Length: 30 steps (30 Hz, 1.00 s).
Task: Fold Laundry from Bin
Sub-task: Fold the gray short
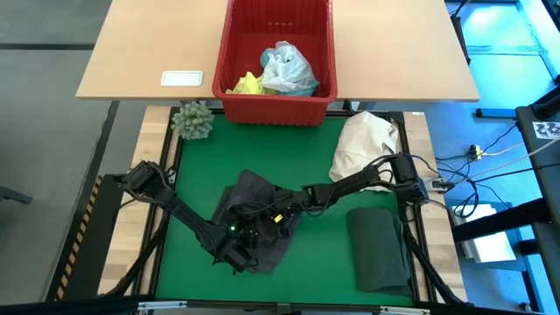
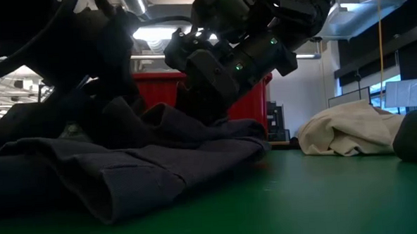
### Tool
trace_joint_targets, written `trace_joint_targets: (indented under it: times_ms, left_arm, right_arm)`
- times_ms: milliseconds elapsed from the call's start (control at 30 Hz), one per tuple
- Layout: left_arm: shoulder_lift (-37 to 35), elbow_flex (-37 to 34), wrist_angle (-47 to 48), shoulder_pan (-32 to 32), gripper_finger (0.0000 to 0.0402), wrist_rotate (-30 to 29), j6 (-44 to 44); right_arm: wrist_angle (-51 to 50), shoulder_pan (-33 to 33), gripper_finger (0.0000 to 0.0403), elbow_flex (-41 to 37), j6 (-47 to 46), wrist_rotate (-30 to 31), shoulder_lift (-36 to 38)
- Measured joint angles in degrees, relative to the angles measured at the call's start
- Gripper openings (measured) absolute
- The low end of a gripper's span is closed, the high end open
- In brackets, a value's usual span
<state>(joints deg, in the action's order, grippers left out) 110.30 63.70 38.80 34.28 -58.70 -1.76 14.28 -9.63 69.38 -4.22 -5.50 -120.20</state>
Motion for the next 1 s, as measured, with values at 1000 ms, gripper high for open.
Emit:
trace_joint_targets:
  times_ms: [1000]
  left_arm:
    - [-2.38, 5.97, 5.59, 2.27, 0.0006, -6.55, -3.32]
  right_arm:
    - [-20.91, -5.81, 0.0017, -0.02, 2.16, 26.03, 14.88]
